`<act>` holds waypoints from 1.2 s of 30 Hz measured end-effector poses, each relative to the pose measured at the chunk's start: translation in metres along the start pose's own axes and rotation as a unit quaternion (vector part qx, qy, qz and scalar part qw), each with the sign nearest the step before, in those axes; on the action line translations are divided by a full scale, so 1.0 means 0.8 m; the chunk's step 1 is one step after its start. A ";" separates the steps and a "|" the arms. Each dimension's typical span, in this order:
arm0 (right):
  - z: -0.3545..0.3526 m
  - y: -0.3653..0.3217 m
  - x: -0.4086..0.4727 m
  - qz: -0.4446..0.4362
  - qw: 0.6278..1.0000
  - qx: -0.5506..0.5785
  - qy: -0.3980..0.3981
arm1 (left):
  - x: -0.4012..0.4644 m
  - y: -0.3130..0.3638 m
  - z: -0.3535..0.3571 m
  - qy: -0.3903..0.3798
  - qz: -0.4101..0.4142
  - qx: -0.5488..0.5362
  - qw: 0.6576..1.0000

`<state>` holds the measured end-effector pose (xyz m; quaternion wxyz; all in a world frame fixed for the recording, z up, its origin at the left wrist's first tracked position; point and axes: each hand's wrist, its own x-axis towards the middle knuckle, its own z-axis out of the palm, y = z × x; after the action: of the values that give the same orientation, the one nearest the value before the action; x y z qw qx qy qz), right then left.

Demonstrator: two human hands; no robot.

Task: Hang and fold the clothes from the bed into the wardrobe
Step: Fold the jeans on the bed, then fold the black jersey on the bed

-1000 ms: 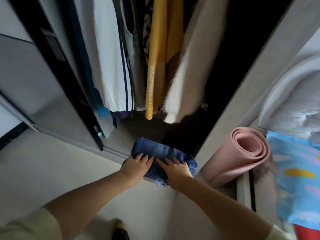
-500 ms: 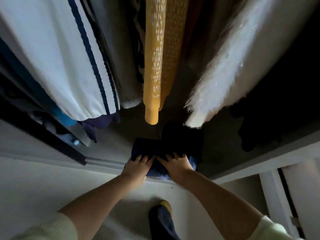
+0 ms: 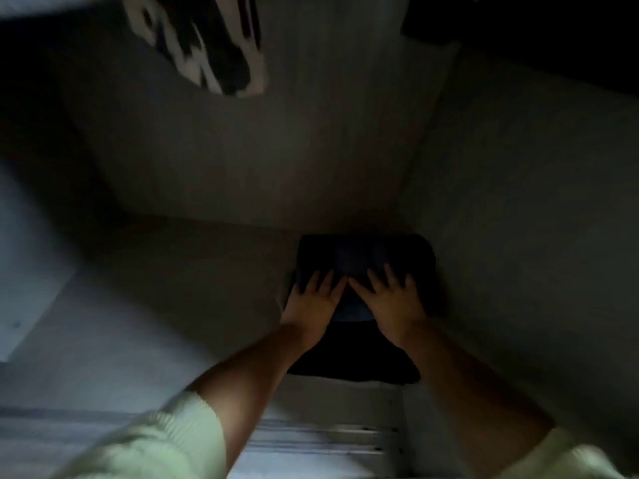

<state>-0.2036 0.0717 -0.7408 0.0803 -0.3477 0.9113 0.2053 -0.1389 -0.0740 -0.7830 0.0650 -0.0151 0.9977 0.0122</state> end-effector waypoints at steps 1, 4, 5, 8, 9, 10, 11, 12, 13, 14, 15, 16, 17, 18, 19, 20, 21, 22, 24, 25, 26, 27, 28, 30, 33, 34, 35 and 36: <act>0.024 -0.006 0.007 0.001 1.000 0.003 -0.010 | 0.005 0.004 0.027 -0.009 -0.002 -0.003 1.000; 0.084 -0.022 0.025 0.021 0.999 0.036 -0.027 | 0.019 0.006 0.093 -0.022 -0.008 -0.022 0.999; 0.098 -0.025 0.026 0.027 0.998 0.049 -0.020 | 0.021 0.006 0.105 -0.025 -0.003 -0.024 0.999; 0.121 -0.035 0.015 0.031 0.998 0.057 -0.026 | 0.013 0.013 0.121 -0.053 0.010 -0.022 0.998; 0.120 -0.036 0.012 0.030 0.997 0.054 -0.036 | 0.011 0.014 0.120 -0.063 0.010 -0.024 0.998; 0.117 -0.038 0.010 0.029 0.997 0.049 -0.049 | 0.010 0.014 0.118 -0.073 0.009 -0.026 0.997; 0.113 -0.039 0.010 0.026 0.996 0.046 -0.065 | 0.010 0.012 0.115 -0.088 0.011 -0.028 0.996; 0.105 -0.037 0.013 0.022 0.995 0.048 -0.085 | 0.011 0.008 0.106 -0.101 0.016 -0.028 0.994; 0.094 -0.032 0.014 0.019 0.993 0.056 -0.106 | 0.010 0.003 0.093 -0.111 0.025 -0.028 0.993; 0.082 -0.029 0.015 0.017 0.989 0.065 -0.129 | 0.008 -0.001 0.081 -0.114 0.034 -0.026 0.993; 0.069 -0.025 0.016 0.015 0.986 0.069 -0.149 | 0.003 -0.005 0.070 -0.110 0.041 -0.026 0.993; 0.054 -0.022 0.015 0.012 0.984 0.072 -0.162 | -0.005 -0.010 0.056 -0.105 0.042 -0.031 0.993; 0.039 -0.020 0.014 0.012 0.984 0.079 -0.161 | -0.012 -0.015 0.042 -0.096 0.036 -0.037 0.994; 0.025 -0.020 0.009 0.017 0.984 0.090 -0.153 | -0.024 -0.020 0.028 -0.095 0.025 -0.043 0.994; 0.011 -0.020 0.004 0.019 0.985 0.099 -0.143 | -0.033 -0.025 0.015 -0.100 0.015 -0.042 0.994; -0.003 -0.023 -0.008 0.022 0.985 0.108 -0.135 | -0.048 -0.028 -0.001 -0.111 0.003 -0.037 0.993; -0.014 -0.026 -0.019 0.025 0.985 0.119 -0.124 | -0.058 -0.031 -0.013 -0.115 -0.008 -0.030 0.993; -0.026 -0.030 -0.036 0.028 0.985 0.126 -0.118 | -0.073 -0.031 -0.028 -0.119 -0.018 -0.025 0.992; -0.051 -0.036 -0.072 0.036 0.983 0.143 -0.110 | -0.100 -0.024 -0.062 -0.118 -0.024 -0.028 0.992; -0.065 -0.039 -0.093 0.040 0.982 0.149 -0.112 | -0.114 -0.017 -0.080 -0.118 -0.017 -0.034 0.992; -0.077 -0.041 -0.113 0.042 0.981 0.150 -0.116 | -0.128 -0.009 -0.099 -0.120 -0.009 -0.039 0.992; -0.090 -0.043 -0.133 0.040 0.981 0.147 -0.119 | -0.143 0.000 -0.118 -0.123 -0.002 -0.040 0.992; -0.104 -0.045 -0.152 0.037 0.981 0.144 -0.123 | -0.159 0.008 -0.138 -0.129 0.002 -0.042 0.991; -0.149 -0.046 -0.195 0.037 0.978 0.157 -0.130 | -0.197 0.015 -0.191 -0.132 0.007 -0.042 0.990; -0.220 -0.048 -0.251 0.067 0.967 0.213 -0.120 | -0.248 0.013 -0.270 -0.128 0.015 -0.047 0.991; -0.243 -0.049 -0.267 0.077 0.966 0.222 -0.110 | -0.264 0.010 -0.296 -0.131 0.013 -0.050 0.990; -0.269 -0.048 -0.284 0.086 0.964 0.232 -0.102 | -0.280 0.008 -0.326 -0.133 0.012 -0.049 0.990; -0.298 -0.047 -0.303 0.093 0.959 0.247 -0.100 | -0.299 0.006 -0.359 -0.135 0.014 -0.044 0.990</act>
<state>0.0015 0.0897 -0.4672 0.2348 -0.2081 0.9494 0.0137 0.0605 -0.0698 -0.4671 0.1979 -0.0023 0.9785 0.0586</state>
